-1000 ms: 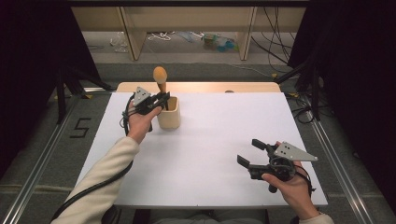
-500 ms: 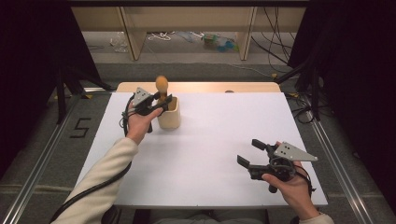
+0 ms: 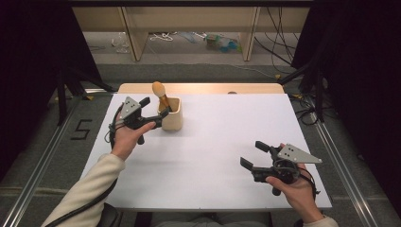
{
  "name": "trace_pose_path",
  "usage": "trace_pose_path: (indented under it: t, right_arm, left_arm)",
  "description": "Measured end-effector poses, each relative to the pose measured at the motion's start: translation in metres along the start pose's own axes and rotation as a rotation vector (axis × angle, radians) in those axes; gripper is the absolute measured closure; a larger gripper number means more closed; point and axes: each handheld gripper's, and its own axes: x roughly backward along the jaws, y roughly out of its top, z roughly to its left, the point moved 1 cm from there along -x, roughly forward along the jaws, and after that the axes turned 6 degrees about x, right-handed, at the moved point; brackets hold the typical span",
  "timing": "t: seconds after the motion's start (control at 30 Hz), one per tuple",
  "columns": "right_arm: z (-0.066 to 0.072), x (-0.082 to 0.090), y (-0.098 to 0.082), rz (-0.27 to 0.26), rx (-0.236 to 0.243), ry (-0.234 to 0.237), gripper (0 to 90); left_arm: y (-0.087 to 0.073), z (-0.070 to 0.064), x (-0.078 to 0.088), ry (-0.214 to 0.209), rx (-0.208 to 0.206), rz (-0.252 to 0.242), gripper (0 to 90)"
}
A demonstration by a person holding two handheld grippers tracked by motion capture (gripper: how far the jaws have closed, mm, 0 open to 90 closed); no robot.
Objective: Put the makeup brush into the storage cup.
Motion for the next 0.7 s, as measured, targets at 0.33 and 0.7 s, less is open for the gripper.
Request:
trace_pose_path:
  t: [0.33,0.7]
  right_arm:
    - [0.000,0.000,0.000,-0.012,-0.001,-0.006,16.4]
    - [-0.001,0.001,0.001,-0.013,0.005,-0.014,16.4]
  left_arm:
    - [-0.001,-0.013,0.028,-0.032,-0.008,-0.011,9.3]
    - [-0.005,-0.023,0.053,-0.061,-0.016,-0.019,8.5]
